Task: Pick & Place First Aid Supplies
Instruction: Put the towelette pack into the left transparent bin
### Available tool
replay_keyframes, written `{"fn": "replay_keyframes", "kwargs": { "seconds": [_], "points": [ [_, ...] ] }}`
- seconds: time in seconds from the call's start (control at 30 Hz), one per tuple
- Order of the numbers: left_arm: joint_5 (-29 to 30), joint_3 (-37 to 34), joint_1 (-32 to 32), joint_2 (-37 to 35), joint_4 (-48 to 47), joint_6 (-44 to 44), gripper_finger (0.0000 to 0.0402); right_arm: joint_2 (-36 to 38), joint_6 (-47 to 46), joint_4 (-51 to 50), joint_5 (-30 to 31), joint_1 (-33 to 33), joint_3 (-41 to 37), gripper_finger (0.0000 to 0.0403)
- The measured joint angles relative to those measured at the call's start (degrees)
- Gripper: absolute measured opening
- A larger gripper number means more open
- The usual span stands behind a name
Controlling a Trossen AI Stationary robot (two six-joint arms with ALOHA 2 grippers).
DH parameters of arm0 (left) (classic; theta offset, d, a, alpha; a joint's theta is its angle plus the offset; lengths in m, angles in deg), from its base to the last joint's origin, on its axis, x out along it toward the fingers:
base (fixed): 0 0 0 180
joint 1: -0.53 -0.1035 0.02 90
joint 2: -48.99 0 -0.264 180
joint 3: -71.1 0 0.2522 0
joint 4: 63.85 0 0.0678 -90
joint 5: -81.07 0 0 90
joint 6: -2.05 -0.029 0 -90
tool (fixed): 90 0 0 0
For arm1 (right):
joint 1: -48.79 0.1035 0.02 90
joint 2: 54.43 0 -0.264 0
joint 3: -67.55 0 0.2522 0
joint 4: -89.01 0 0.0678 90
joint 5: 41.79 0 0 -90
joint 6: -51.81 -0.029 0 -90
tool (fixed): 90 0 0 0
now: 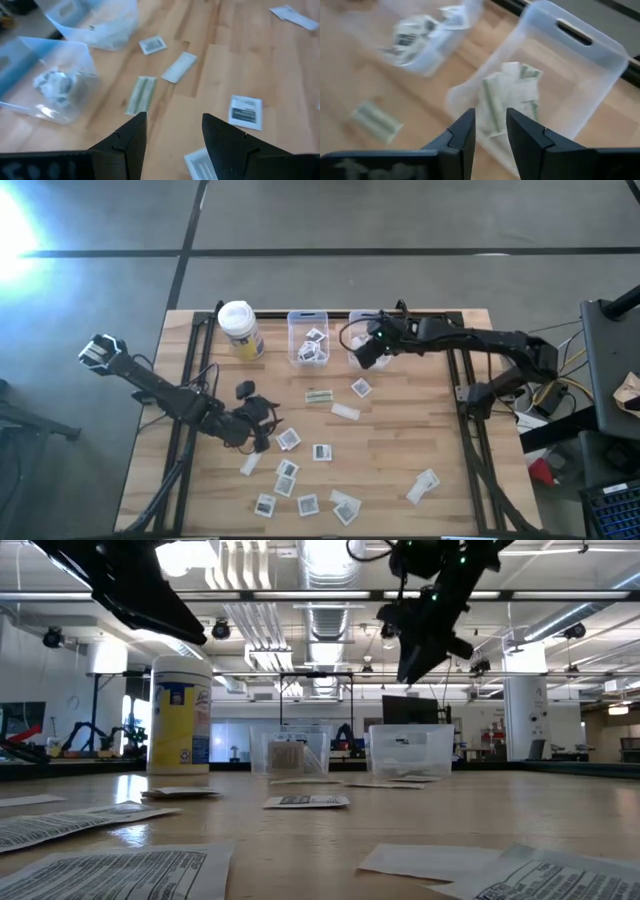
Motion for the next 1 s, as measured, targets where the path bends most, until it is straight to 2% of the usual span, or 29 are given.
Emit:
{"fn": "replay_keyframes", "kwargs": {
  "seconds": [0.2, 0.37, 0.57, 0.73, 1.0],
  "points": [
    [-4.49, 0.00, -0.01, -0.01, -3.41, 2.20, 0.0186, 3.78, -2.34, 0.09, 0.28, 7.13, -1.85, 0.0090],
    [-13.03, -0.04, -0.03, 0.00, -4.84, 1.84, 0.0186, 4.91, -5.80, 0.22, 0.45, 13.07, -4.53, 0.0076],
    [-22.37, -0.21, 0.08, 0.02, -4.95, -9.82, 0.0186, 4.27, -8.95, 0.52, 1.86, 18.43, -6.16, 0.0066],
    [-23.40, -0.83, 0.10, 1.36, -2.80, -19.83, 0.0186, 4.10, -11.00, 2.97, 2.50, 21.08, -7.63, 0.0064],
    [-25.43, -0.63, 0.19, 10.44, 0.53, -29.90, 0.0186, 3.64, -11.71, 4.43, 4.13, 22.06, -8.35, 0.0073]
  ]
}}
